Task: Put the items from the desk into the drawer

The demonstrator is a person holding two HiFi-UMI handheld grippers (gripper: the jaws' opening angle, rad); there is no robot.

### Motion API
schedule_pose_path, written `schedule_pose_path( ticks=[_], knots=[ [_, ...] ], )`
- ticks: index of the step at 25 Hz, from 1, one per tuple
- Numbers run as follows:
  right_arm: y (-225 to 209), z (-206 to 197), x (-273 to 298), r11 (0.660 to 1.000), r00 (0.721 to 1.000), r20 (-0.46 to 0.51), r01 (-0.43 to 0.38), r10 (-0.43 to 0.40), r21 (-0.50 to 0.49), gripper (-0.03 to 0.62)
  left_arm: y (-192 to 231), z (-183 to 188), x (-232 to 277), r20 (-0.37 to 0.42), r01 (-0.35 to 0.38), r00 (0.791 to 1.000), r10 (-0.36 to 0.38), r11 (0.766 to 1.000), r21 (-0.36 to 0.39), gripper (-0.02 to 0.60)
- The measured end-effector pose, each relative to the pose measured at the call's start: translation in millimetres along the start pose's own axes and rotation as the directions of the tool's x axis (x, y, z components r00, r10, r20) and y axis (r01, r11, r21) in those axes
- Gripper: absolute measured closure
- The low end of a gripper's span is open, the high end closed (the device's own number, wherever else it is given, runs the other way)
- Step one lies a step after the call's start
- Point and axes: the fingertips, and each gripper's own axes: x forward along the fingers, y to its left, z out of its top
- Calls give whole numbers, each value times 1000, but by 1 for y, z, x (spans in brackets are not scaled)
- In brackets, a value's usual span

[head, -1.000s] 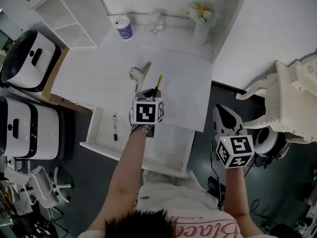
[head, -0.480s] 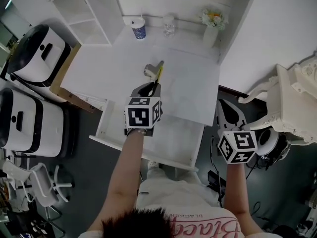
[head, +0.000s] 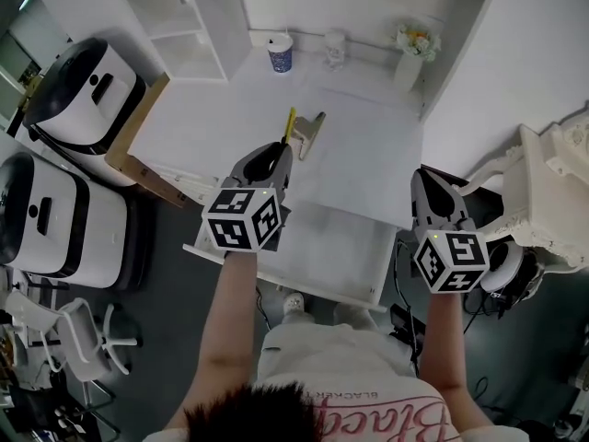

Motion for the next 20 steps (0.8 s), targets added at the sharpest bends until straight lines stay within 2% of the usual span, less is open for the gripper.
schedule_pose_path(
  ticks=[7,14,20],
  knots=[
    [15,9,1,1000,1000,7,9,-9,-20,586,16,-11,-17,-27,-16,999,16,999,28,511],
    [19,-6,4,999,999,-35,30,-30,-14,586,26,-55,-20,-108,-10,994,11,1000,11,511],
    [20,-27,7,999,995,-90,33,-33,-3,586,27,-96,-20,-193,0,981,-4,1000,-22,511]
  ],
)
